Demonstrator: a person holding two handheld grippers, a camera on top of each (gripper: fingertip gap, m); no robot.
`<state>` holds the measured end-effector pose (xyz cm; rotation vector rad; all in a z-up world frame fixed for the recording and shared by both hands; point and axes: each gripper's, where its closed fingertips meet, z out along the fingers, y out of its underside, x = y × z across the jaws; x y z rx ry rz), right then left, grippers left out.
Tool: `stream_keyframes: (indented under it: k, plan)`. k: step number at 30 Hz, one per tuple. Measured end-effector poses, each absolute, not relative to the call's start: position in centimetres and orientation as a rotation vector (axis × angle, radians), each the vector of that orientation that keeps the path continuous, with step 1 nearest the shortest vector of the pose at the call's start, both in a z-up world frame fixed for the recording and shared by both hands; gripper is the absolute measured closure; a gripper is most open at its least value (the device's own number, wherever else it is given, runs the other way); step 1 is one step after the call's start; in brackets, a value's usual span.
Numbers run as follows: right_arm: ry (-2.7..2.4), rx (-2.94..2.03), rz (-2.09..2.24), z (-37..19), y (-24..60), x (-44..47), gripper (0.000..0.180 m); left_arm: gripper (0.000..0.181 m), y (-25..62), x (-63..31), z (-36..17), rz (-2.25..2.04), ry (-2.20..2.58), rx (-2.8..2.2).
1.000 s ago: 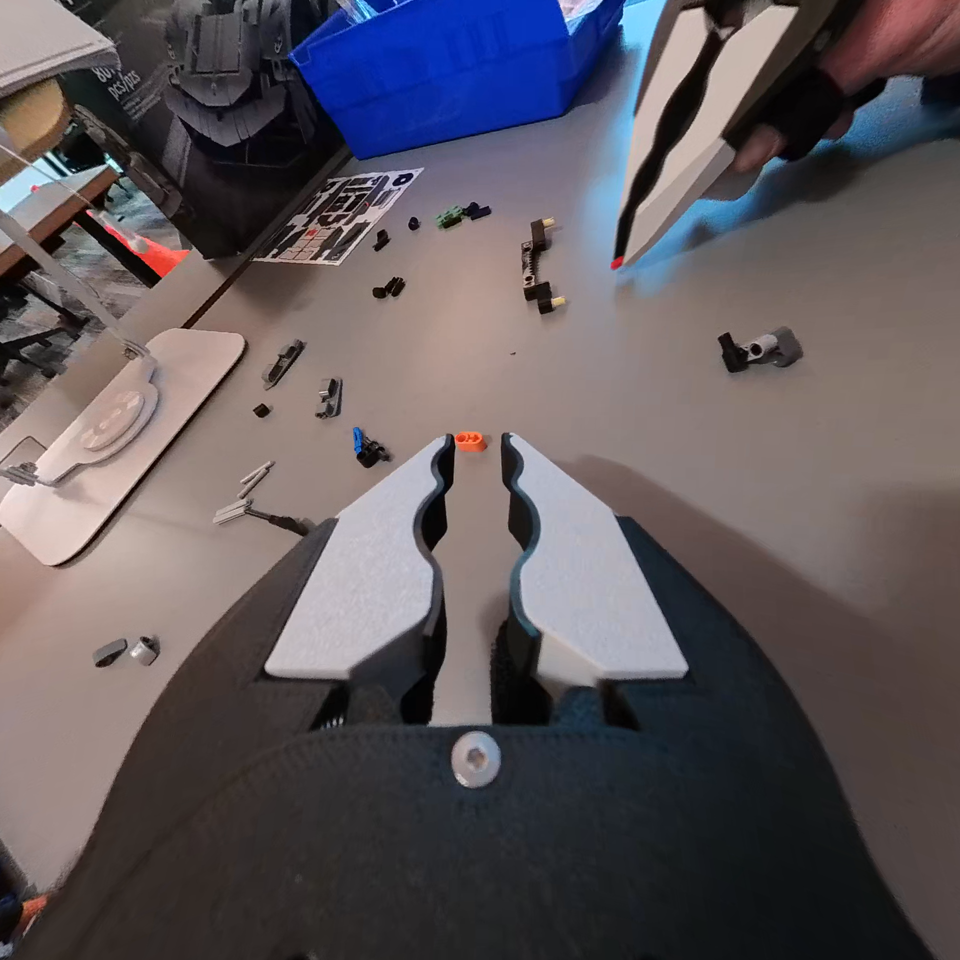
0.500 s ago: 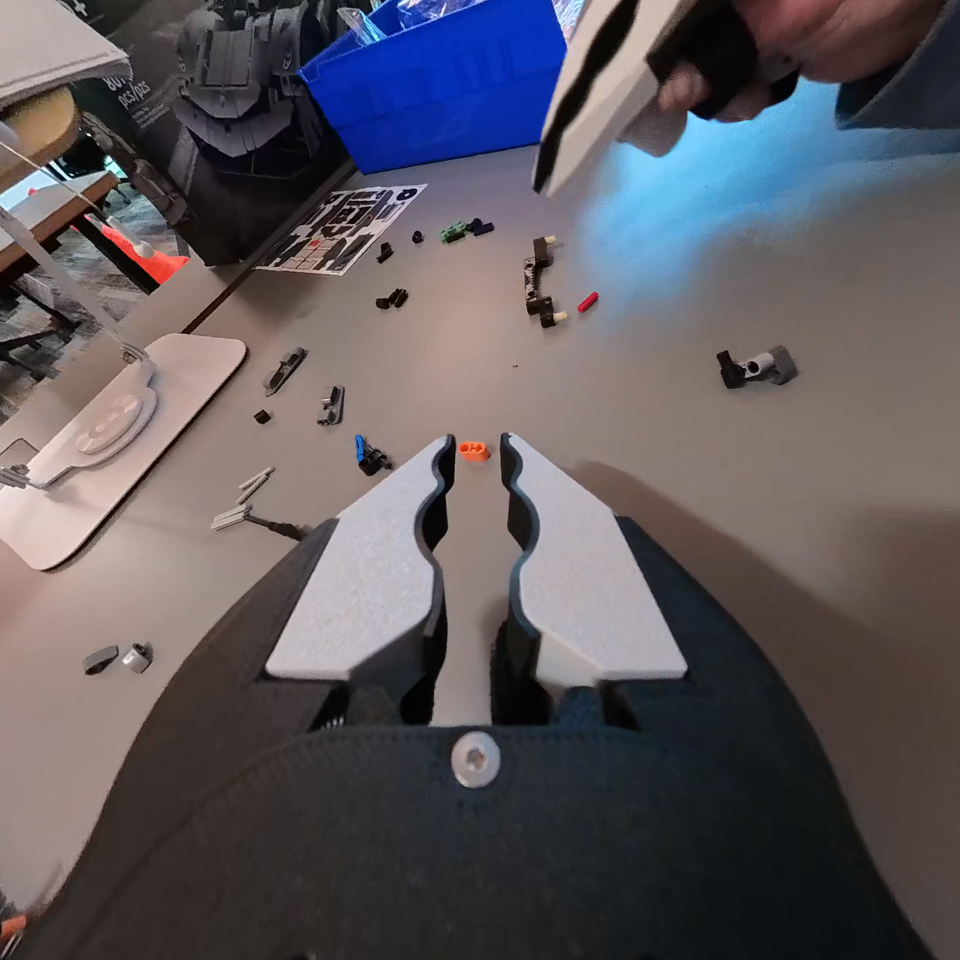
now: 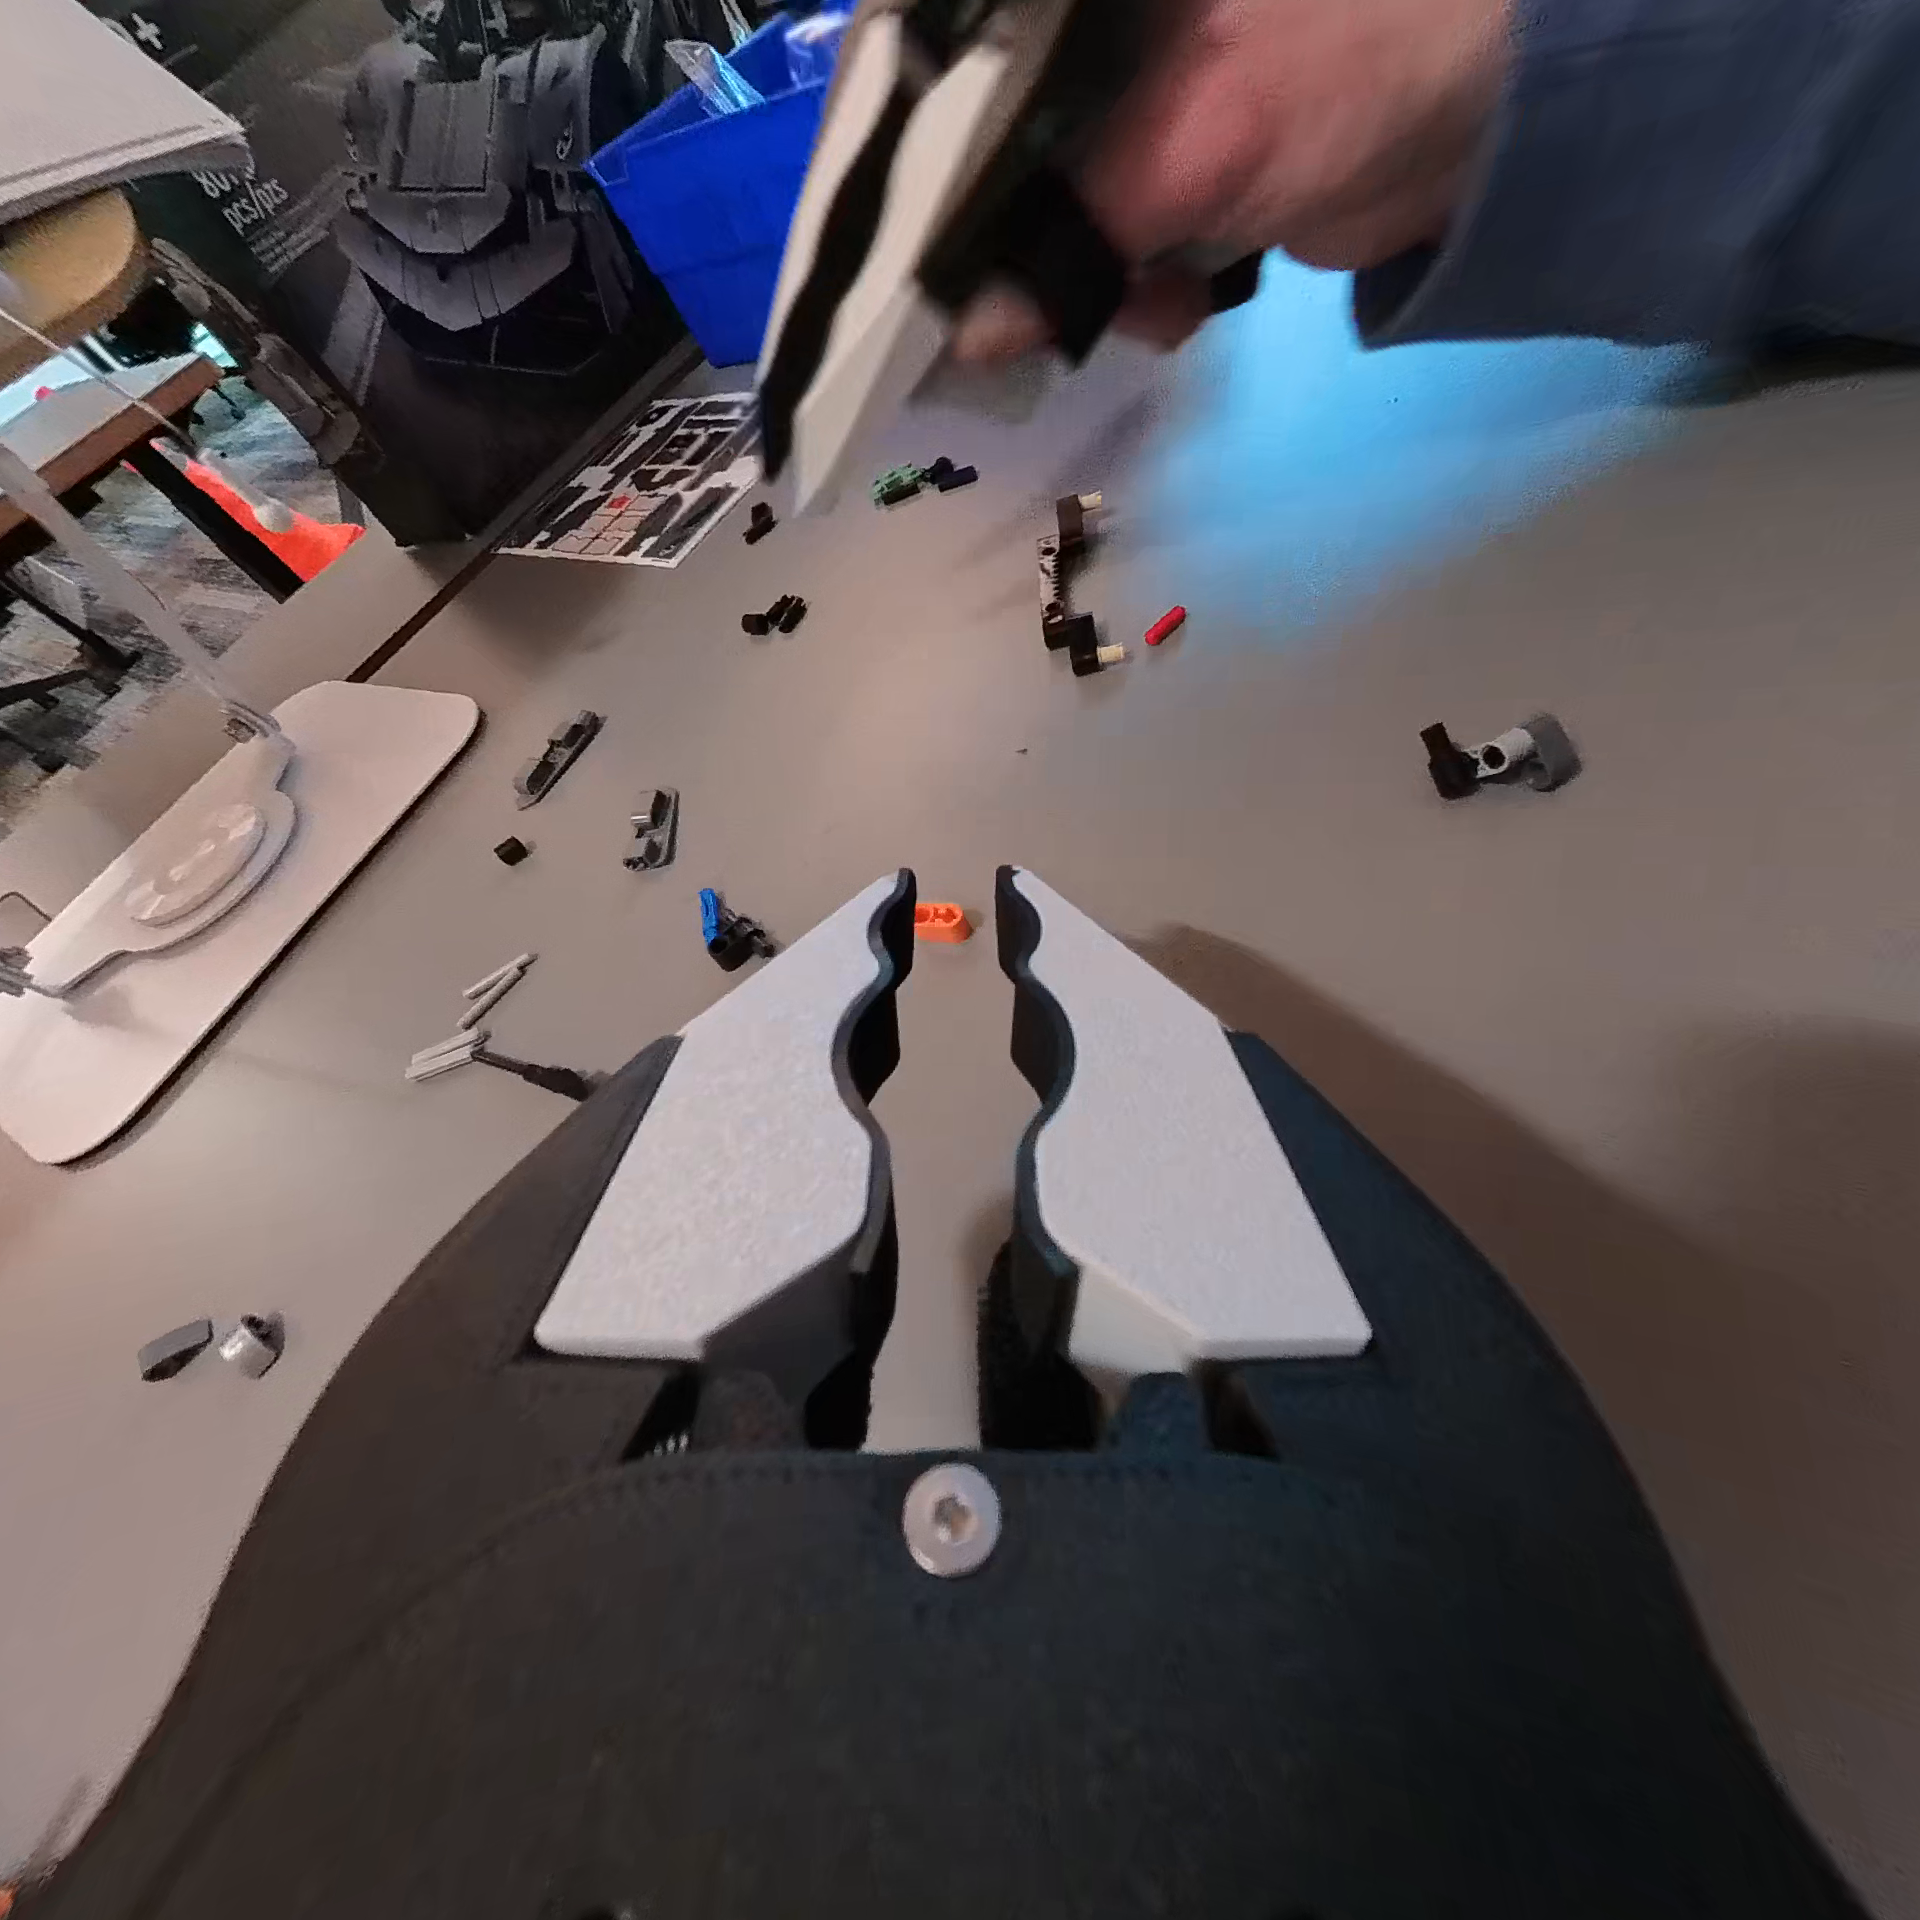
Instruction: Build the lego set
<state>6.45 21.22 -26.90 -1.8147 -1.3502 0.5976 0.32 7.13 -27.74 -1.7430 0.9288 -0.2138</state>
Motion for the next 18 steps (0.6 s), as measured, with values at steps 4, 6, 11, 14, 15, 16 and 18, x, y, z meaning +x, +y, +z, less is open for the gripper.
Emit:
stream_keyframes:
  k: [4, 6, 11, 14, 15, 16, 18]
  plan:
    - [-1.393, -1.906, 0.579, -28.9, 25.6, 1.5, 0.156, 0.168, 7.2, 0.0, -27.3, -0.236, 0.904, -1.732]
    - [-1.4, -1.957, 0.544, -30.1, 27.4, 0.0, 0.156, 0.168, 7.1, 0.0, -27.2, -0.247, 0.898, -1.727]
    - [-1.433, -2.028, 0.432, -32.4, 29.3, -0.8, 0.161, 0.167, 7.0, 0.1, -27.2, -0.26, 0.91, -1.723]
    - [-1.426, -2.044, 0.442, -33.0, 29.6, -1.0, 0.161, 0.168, 7.0, 0.1, -27.2, -0.27, 0.912, -1.72]
    - [-1.417, -2.047, 0.442, -33.0, 29.7, -1.1, 0.161, 0.167, 7.0, 0.1, -27.1, -0.275, 0.911, -1.721]
    - [-1.41, -2.051, 0.441, -33.0, 29.9, -1.1, 0.162, 0.167, 7.0, 0.1, -27.1, -0.28, 0.908, -1.72]
    - [-1.408, -2.052, 0.445, -33.0, 30.2, -1.3, 0.164, 0.168, 7.0, 0.1, -27.0, -0.29, 0.902, -1.719]
